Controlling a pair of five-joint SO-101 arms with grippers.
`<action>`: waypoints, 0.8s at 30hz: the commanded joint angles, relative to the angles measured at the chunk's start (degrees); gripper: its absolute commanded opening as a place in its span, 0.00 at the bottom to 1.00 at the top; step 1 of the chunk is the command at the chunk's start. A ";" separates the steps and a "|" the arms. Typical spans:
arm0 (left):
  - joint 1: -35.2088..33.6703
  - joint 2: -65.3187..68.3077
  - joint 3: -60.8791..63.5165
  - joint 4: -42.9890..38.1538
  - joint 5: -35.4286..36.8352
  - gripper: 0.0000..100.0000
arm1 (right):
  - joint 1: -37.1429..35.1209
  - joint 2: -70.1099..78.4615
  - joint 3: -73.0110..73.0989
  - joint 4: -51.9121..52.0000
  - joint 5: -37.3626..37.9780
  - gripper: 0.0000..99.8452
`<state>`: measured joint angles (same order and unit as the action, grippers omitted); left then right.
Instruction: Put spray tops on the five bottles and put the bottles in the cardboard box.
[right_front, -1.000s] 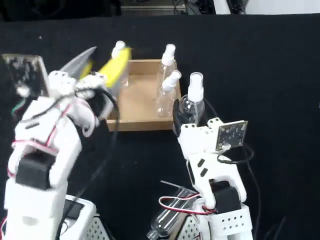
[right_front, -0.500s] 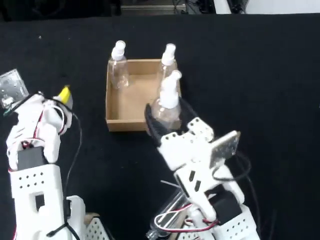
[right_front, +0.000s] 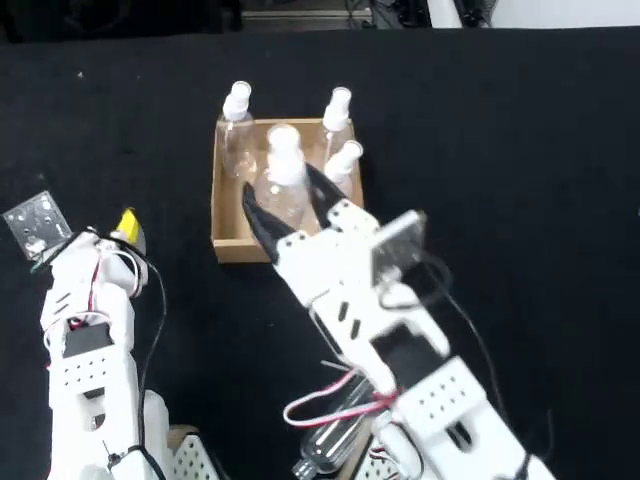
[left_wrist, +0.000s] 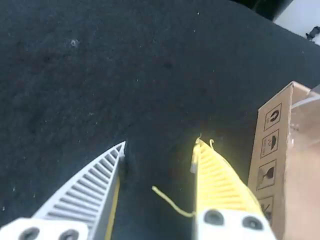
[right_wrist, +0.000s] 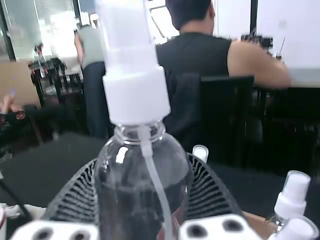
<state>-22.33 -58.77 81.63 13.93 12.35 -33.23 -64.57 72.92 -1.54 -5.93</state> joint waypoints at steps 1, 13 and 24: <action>-0.48 -1.14 0.22 -1.58 -0.18 0.19 | -1.05 10.86 -8.48 -2.02 0.18 0.01; -0.22 -1.14 1.27 -1.58 -0.26 0.19 | -0.70 38.02 -15.08 -18.55 0.53 0.01; -0.22 -1.14 1.27 -1.58 -0.35 0.19 | 3.08 59.74 -13.49 -46.24 0.44 0.01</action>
<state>-22.33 -58.77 83.56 13.67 12.35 -31.91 -6.73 60.44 -41.80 -5.93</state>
